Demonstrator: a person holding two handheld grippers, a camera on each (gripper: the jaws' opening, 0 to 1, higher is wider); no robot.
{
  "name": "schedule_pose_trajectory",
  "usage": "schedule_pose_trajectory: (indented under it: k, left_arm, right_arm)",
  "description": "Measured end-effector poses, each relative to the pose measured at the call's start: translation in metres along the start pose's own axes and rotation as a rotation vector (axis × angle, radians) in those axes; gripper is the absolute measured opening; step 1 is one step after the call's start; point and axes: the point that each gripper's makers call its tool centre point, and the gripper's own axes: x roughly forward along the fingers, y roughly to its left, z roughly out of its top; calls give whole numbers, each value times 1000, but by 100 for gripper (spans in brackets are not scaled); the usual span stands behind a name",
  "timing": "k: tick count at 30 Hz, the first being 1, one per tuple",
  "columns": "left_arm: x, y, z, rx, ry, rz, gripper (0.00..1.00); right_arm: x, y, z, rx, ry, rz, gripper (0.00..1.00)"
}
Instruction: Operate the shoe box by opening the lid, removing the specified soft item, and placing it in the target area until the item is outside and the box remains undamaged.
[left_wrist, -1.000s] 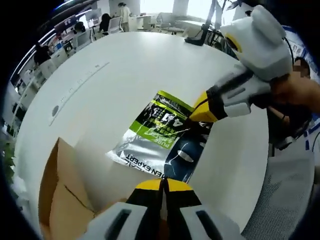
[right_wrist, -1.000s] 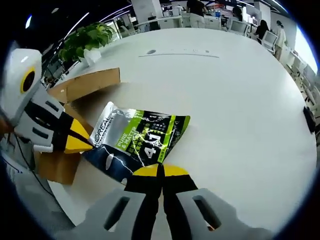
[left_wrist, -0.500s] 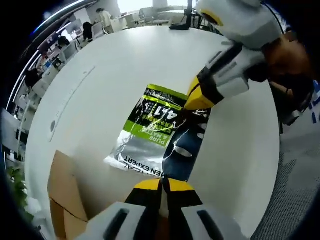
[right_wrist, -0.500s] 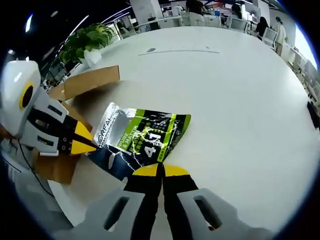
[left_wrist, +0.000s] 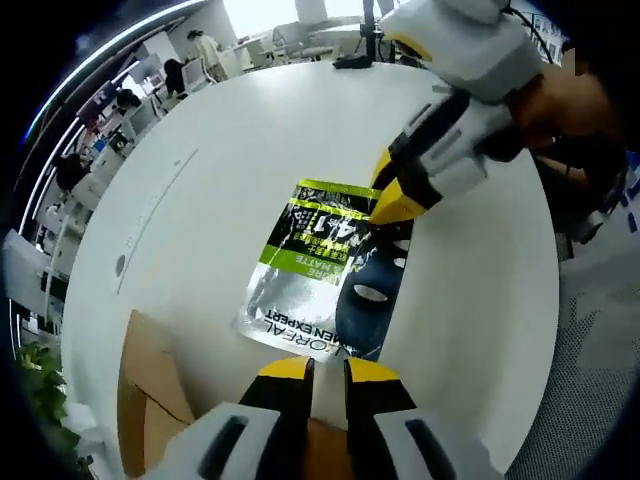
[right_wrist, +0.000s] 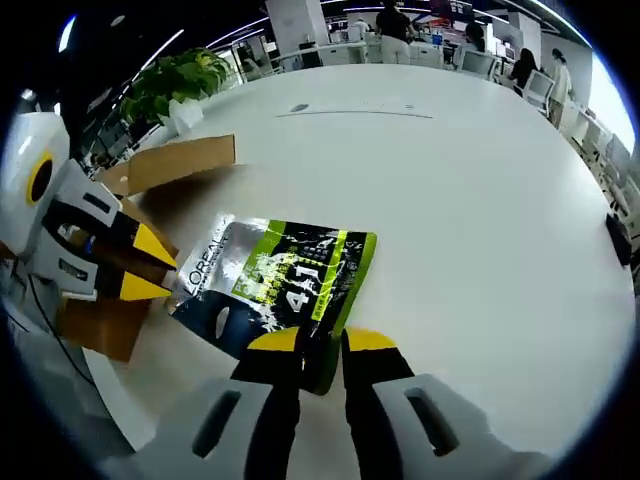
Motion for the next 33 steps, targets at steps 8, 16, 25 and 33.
schedule_pose_trajectory:
  k: [8, 16, 25, 33]
  left_arm:
    - [-19, 3, 8, -84, -82, -10, 20]
    - [-40, 2, 15, -194, -172, -42, 24]
    - [-64, 0, 8, -246, -230, -32, 28]
    - [-83, -3, 4, -319, -292, -35, 32]
  right_arm:
    - [-10, -3, -1, -31, -7, -16, 20]
    - [-29, -2, 3, -31, -35, -15, 25]
    - [-58, 7, 15, -21, -89, -15, 29]
    - [-84, 21, 24, -34, -133, -10, 33]
